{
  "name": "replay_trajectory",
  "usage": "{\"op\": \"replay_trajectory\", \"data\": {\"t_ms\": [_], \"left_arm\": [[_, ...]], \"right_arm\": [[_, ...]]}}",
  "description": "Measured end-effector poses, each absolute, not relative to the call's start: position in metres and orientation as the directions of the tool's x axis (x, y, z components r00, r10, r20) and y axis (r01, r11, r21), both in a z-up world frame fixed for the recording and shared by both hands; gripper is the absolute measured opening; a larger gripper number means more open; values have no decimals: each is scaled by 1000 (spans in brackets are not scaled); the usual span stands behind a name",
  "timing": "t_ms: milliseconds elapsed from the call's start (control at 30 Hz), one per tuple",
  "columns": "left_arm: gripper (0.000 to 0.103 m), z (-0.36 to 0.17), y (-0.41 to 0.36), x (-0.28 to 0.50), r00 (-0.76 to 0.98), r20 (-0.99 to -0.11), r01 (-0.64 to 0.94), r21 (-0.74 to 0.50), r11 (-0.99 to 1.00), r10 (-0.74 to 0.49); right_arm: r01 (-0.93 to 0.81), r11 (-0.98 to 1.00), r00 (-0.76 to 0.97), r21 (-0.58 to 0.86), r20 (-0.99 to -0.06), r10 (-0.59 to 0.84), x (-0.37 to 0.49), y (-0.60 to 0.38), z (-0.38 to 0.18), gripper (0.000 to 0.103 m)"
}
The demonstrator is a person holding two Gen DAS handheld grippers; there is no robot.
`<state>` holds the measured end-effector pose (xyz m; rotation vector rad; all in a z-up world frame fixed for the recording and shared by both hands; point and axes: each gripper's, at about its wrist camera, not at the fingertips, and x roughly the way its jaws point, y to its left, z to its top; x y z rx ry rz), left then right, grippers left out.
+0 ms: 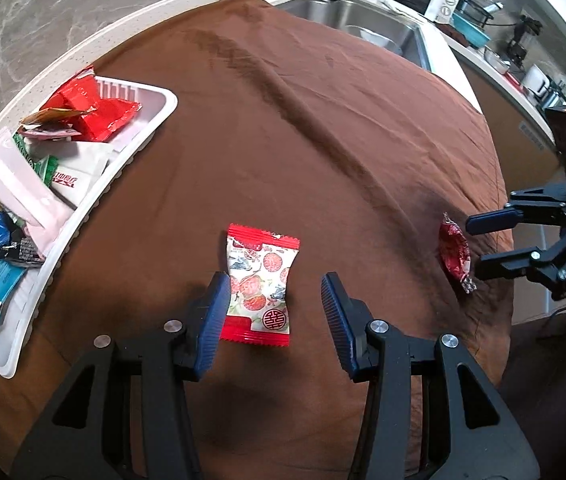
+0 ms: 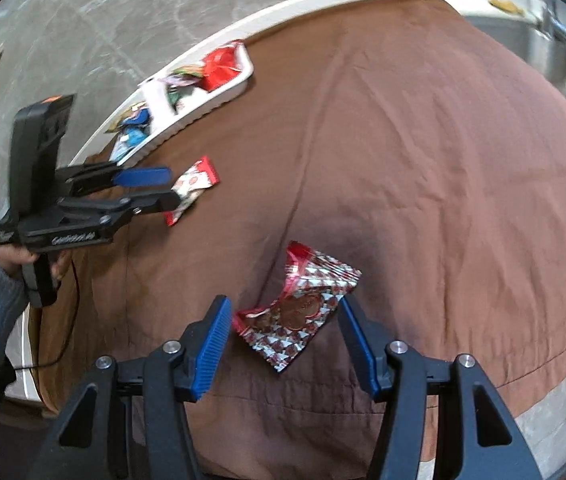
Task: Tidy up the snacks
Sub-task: 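Move both open tools over the last two candies on the cloth, then grasp the red-white candy with left tool while right tool grasps the red chocolate candy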
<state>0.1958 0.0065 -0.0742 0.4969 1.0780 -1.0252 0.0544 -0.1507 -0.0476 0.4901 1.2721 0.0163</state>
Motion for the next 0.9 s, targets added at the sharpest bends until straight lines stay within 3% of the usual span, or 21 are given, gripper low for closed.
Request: {"op": "replay_trajectory", "data": {"t_ms": [400, 567, 733, 900], "left_arm": [[45, -81, 5, 207, 80, -897, 868, -151, 472, -434], [45, -85, 2, 213, 74, -902, 869, -152, 472, -426], [45, -89, -4, 213, 73, -907, 876, -141, 462, -416], [45, -98, -11, 210, 75, -919, 881, -121, 457, -388]], "right_arm": [[383, 790, 336, 478, -869, 363, 53, -165, -61, 59], [368, 804, 330, 466, -874, 356, 55, -161, -60, 59], [349, 827, 309, 442, -887, 344, 57, -159, -62, 38], [301, 853, 302, 427, -891, 340, 60, -155, -62, 35]]}}
